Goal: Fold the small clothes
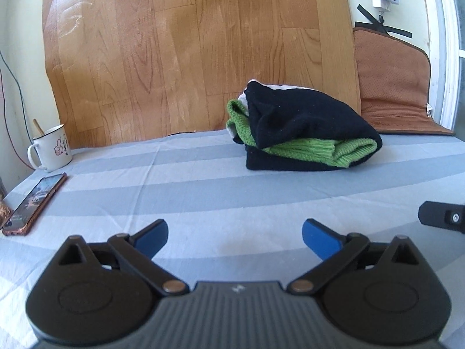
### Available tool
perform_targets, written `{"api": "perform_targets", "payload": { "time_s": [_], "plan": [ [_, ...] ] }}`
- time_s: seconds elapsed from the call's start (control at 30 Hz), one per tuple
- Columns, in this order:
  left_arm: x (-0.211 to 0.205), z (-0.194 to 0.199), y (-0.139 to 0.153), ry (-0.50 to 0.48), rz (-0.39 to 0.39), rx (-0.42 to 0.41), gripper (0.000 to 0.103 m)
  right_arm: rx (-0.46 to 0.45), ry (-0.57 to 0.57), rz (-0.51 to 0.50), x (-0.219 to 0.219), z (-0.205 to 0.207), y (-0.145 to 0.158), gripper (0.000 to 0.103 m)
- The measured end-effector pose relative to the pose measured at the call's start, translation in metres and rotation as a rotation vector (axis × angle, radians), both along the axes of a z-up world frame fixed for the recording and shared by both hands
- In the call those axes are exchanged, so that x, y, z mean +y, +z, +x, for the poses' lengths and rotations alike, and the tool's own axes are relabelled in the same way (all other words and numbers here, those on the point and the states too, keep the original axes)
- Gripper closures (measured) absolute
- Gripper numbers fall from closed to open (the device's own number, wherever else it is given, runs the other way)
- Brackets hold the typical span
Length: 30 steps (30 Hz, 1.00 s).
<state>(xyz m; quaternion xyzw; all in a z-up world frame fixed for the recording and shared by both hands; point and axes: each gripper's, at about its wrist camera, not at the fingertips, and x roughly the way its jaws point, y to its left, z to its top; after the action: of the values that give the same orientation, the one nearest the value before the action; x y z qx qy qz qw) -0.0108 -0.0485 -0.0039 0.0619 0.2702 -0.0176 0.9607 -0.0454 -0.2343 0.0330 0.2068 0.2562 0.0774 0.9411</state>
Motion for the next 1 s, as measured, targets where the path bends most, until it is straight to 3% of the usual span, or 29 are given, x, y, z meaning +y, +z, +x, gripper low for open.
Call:
{"api": "perform_targets", "payload": {
  "time_s": [1.0],
  "plan": [
    [0.0025,0.0056,-0.0044,0.026,-0.021,0.040,0.000,-0.006,0.008,0.014,0.0032,-0.0041,-0.0008,0.013]
  ]
}}
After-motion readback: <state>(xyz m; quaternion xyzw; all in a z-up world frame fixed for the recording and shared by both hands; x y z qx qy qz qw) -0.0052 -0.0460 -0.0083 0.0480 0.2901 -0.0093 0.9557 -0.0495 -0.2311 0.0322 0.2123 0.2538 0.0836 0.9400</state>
